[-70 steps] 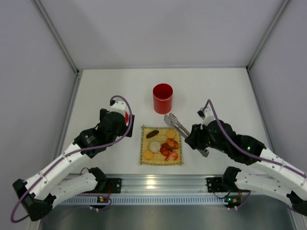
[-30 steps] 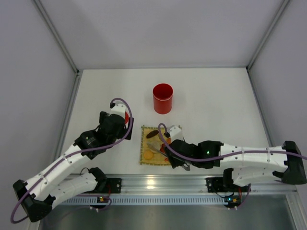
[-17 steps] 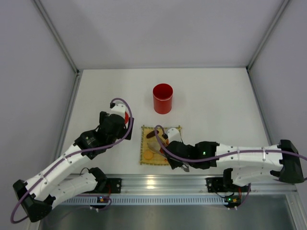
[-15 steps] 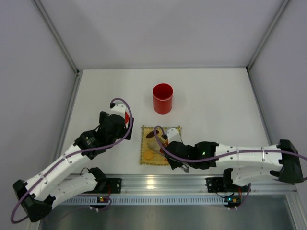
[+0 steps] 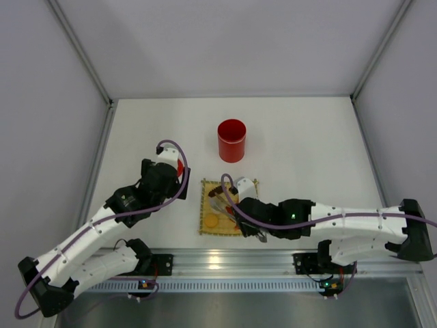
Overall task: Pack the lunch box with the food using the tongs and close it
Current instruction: Pick up the fake food from the plate, then place the fake food in the packing box.
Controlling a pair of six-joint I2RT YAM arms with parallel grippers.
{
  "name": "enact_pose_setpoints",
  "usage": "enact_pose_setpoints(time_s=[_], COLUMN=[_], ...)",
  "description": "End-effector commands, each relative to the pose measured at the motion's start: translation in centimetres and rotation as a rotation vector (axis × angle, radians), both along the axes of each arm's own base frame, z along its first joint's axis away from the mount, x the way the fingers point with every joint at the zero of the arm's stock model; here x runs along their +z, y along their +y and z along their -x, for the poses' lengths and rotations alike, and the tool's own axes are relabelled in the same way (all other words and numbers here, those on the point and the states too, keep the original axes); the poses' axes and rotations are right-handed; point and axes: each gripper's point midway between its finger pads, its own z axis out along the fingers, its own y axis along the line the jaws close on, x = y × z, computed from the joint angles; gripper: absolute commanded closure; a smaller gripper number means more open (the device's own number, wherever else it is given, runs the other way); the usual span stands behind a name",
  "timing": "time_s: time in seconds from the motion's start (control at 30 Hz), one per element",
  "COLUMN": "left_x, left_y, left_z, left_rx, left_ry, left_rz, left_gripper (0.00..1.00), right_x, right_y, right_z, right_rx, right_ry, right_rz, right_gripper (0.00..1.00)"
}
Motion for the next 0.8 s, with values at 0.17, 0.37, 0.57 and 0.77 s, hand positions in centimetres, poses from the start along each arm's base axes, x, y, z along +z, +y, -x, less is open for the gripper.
enact_pose_setpoints(time_s=[0.17,0.37,0.57,0.77], left_x=[0.4,0.4,0.4,0.3], left_y=[-0.1,-0.1,-0.1,-0.1], left_z=[-0.1,-0.1,-0.1,-0.1], left_rx=[0.007,0.007,0.006,0.005], left_ry=[-0.02,-0.02,-0.019,-0.018], left_rz=[0.027,0.027,0.024,0.025], left_gripper=[0.01,0.01,0.01,0.01], right_x=[6.3,9.5,13.6,17.6], right_y=[0.3,-0.9,-2.5,-5.5], right_z=[-1.1,-2.8,-7.1,-13.6], right_rx=[-0.023,-0.083,-0.171,-0.309], right_ry=[-0.107,-0.177,-0.255,-0.33], right_rz=[-0.109,-0.13,-0.156,-0.156], right_gripper=[0.66,0.65,0.65,0.65])
